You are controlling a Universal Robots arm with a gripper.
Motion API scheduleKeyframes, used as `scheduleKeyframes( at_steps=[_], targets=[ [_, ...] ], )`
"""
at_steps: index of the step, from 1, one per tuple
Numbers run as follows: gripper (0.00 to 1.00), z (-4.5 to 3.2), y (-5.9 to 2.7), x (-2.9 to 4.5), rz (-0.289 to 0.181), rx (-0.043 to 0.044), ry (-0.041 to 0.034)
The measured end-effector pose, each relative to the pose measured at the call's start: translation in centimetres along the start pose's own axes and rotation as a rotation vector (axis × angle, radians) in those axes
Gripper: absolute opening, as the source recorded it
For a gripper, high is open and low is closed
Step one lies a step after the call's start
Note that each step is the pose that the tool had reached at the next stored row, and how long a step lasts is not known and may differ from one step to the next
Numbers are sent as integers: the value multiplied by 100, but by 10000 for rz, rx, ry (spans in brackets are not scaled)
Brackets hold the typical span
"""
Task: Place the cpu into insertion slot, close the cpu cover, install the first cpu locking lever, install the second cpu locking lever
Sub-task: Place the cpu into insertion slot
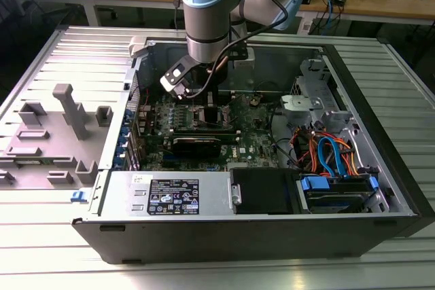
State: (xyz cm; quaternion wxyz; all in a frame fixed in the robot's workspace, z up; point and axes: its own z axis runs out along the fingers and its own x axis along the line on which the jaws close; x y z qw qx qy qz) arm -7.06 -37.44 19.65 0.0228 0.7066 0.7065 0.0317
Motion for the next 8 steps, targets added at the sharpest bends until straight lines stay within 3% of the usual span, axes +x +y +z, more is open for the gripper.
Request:
scheduleKeyframes(
  at_steps=[2,3,8],
  targets=[
    [63,2,0,1,1,-3,5],
    [69,2,0,1,0,-3,3],
    [69,-15,1,0,0,0,-1]
  ],
)
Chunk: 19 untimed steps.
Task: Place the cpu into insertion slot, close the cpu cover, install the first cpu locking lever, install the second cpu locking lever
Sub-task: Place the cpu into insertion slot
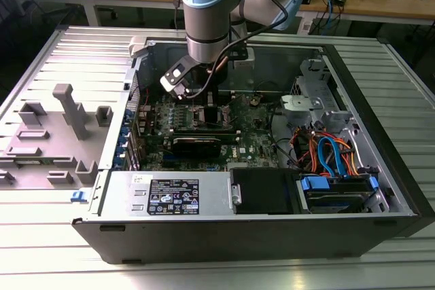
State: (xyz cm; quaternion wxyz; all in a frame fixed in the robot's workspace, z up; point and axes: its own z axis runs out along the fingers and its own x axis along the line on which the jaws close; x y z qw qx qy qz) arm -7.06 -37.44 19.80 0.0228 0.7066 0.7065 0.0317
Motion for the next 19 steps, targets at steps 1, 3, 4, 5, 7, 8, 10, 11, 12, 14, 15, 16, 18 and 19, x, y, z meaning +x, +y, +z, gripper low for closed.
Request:
scheduleKeyframes(
  at_steps=[1,3,4,5,7,8,10,11,12,14,15,16,18,19],
  targets=[
    [69,-26,2,0,0,0,0],
    [69,-96,8,1,1,17,-1],
    [69,-122,11,1,0,29,-1],
    [68,-137,13,2,1,35,0],
    [61,-176,17,2,1,52,0],
    [55,-191,19,3,1,59,0],
    [43,-213,21,3,1,70,0],
    [37,-224,24,3,0,80,0],
    [31,-230,25,3,1,88,1],
    [18,-250,36,3,1,124,0],
    [13,-256,47,4,2,155,2],
    [13,-262,59,4,2,194,1],
    [11,-268,73,3,3,264,0],
    [11,-268,73,3,4,265,0]
  ],
)
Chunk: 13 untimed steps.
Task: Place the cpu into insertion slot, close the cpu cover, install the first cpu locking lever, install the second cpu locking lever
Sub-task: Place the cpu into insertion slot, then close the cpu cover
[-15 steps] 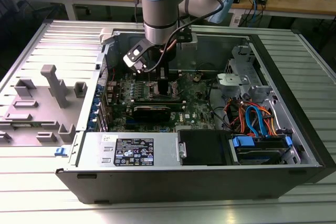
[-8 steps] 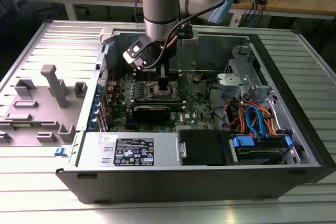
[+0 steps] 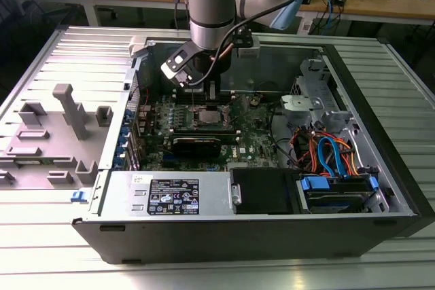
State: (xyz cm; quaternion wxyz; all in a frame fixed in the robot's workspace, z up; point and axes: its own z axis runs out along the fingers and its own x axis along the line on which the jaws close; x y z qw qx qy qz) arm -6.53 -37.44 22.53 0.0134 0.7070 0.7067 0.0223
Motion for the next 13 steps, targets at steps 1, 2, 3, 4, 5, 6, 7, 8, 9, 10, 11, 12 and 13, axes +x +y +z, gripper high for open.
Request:
scheduleKeyframes(
  at_steps=[1,2,3,4,5,6,7,8,9,10,11,12,13],
  targets=[
    [11,0,0,0,1,1,1],
    [11,0,1,1,0,12,0],
    [11,0,1,1,0,21,0],
    [11,0,1,0,0,22,-1],
    [11,0,1,1,0,24,-1],
    [11,0,1,0,0,25,0],
    [11,0,1,1,0,28,0],
    [11,0,1,0,0,29,-1],
    [11,0,1,1,0,30,0],
    [11,0,2,0,-1,32,0],
    [11,0,2,1,-1,33,0],
    [11,0,1,1,0,35,0],
    [11,-1,2,1,0,35,1]
  ],
)
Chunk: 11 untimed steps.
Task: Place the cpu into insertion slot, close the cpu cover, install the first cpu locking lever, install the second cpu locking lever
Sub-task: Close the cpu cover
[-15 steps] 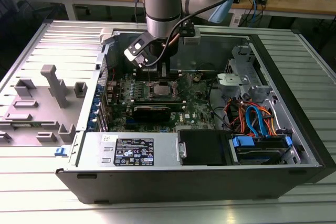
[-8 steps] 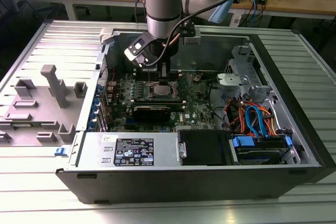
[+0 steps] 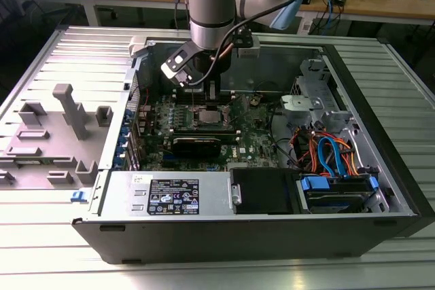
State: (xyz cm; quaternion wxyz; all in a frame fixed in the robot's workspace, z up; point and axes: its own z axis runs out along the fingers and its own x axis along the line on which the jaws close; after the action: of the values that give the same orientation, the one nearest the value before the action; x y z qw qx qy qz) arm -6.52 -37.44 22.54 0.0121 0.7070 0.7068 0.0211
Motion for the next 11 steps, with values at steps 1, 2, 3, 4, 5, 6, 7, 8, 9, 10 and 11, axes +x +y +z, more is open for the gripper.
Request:
scheduleKeyframes(
  at_steps=[1,2,3,4,5,6,7,8,9,10,11],
  targets=[
    [11,-6,0,0,0,0,-1],
    [11,-20,1,0,0,-1,-1],
    [11,-35,2,0,0,0,-1],
    [11,-52,2,0,0,-1,0],
    [11,-58,3,1,0,0,-1],
    [11,-57,3,1,0,-2,2],
    [11,-59,3,1,0,-1,1],
    [11,-59,4,1,-2,-1,1],
    [11,-59,9,0,-3,1,-2],
    [11,-58,40,0,0,3,-3],
    [11,-55,61,1,-1,0,-1]
  ],
)
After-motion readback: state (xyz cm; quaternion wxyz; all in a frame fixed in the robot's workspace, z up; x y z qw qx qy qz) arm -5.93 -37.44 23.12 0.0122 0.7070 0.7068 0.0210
